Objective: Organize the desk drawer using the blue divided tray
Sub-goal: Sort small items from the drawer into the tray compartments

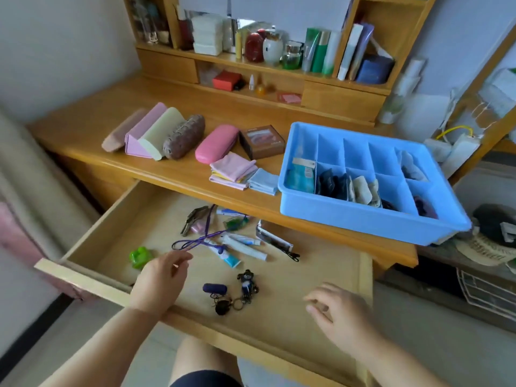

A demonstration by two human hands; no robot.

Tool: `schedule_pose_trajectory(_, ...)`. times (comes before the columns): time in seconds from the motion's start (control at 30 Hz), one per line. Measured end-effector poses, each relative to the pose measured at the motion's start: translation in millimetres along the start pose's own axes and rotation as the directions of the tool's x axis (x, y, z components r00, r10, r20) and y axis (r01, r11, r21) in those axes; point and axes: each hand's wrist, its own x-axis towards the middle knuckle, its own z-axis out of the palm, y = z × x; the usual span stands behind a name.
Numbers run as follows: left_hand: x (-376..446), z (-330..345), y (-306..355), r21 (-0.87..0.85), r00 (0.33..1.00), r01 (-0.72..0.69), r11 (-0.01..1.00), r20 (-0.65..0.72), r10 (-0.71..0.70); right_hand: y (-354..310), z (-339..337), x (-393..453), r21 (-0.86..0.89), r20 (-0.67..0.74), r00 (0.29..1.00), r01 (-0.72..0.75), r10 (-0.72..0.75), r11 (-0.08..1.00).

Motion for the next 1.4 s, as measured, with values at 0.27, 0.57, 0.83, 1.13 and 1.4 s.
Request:
schedule_pose_trajectory(0.27, 19.0, -16.7, -53.2, 0.045, 0.983, 0.159, 0.986, -0.096, -0.154, -59.1, 84.8, 76.9, -0.161, 0.184, 0.967, 0.205, -0.175, 0.965)
schedule_pose_trajectory(0.57, 28.9, -23.5, -62.8, 0.032, 0.988, 0.143, 0.989, -0.071, -0.141, -37.6, 99.5, 84.1, -0.109, 0.172, 0.983, -0.051, 0.069, 0.993)
schedule_pose_trajectory(0.83, 27.2, 50.2, -1.0, 0.354, 0.755, -0.303, 0.885, 0.655, -0.003, -39.3, 49.4, 68.2, 0.688, 0.61, 0.679, -0.709, 0.408, 0.152)
schedule_pose_trajectory(1.13, 25.2, 50.8, 14.7, 0.232, 0.854, -0.18, 0.956, 0.518, 0.035, -50.4, -34.3, 41.6, 0.873, 0.465, 0.868, -0.482, 0.174, 0.074)
schedule_pose_trajectory(1.4, 14.3, 21.6, 134.0, -0.623, 0.858, 0.112, 0.774, 0.453, 0.24, -25.5, -115.0, 27.9, 0.965, 0.189, 0.962, -0.219, 0.196, 0.143)
